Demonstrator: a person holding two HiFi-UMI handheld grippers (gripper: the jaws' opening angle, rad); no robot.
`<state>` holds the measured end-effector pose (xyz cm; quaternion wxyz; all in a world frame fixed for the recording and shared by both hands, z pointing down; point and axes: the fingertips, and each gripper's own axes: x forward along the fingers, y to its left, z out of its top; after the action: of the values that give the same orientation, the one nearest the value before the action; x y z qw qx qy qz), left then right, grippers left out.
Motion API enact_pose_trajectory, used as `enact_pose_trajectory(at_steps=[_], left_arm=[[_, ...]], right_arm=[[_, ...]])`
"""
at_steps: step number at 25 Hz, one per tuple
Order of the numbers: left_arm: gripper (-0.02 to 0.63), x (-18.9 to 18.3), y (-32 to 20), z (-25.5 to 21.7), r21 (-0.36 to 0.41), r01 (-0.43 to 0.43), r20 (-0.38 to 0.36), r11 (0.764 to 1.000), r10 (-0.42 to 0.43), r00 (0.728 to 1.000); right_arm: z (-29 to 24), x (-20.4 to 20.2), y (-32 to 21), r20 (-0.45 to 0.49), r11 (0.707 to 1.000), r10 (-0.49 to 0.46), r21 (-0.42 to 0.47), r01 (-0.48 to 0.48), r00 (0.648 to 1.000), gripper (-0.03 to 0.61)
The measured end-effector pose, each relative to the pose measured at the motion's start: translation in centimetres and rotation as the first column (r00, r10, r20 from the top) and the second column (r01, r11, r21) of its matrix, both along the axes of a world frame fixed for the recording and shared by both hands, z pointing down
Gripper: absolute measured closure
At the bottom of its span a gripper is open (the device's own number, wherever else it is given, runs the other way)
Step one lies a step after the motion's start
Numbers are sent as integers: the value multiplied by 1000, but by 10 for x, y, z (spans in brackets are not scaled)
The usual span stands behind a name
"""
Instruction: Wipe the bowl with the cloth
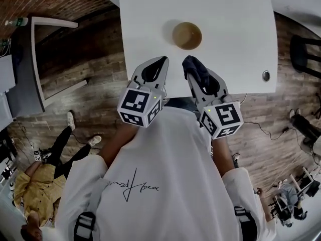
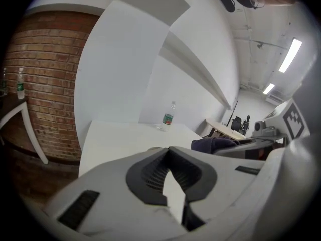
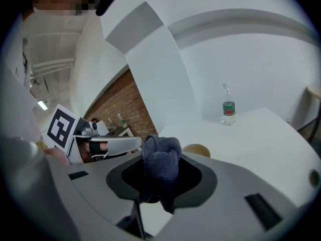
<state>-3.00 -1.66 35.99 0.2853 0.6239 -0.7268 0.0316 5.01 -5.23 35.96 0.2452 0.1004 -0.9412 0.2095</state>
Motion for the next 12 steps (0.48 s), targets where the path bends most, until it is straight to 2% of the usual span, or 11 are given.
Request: enact_pose_trajectory(at_steps=[6,12], left_arm=[[601,-6,-8,16,-50,88,18,995,-88,996],[595,-12,-13,42,-117,178,7,977,-178,984]], right_arm=[[9,-4,-23,-11,995,-95,5,95,995,457],[28,-11,-35,-48,982,-189,2,189,981,457]])
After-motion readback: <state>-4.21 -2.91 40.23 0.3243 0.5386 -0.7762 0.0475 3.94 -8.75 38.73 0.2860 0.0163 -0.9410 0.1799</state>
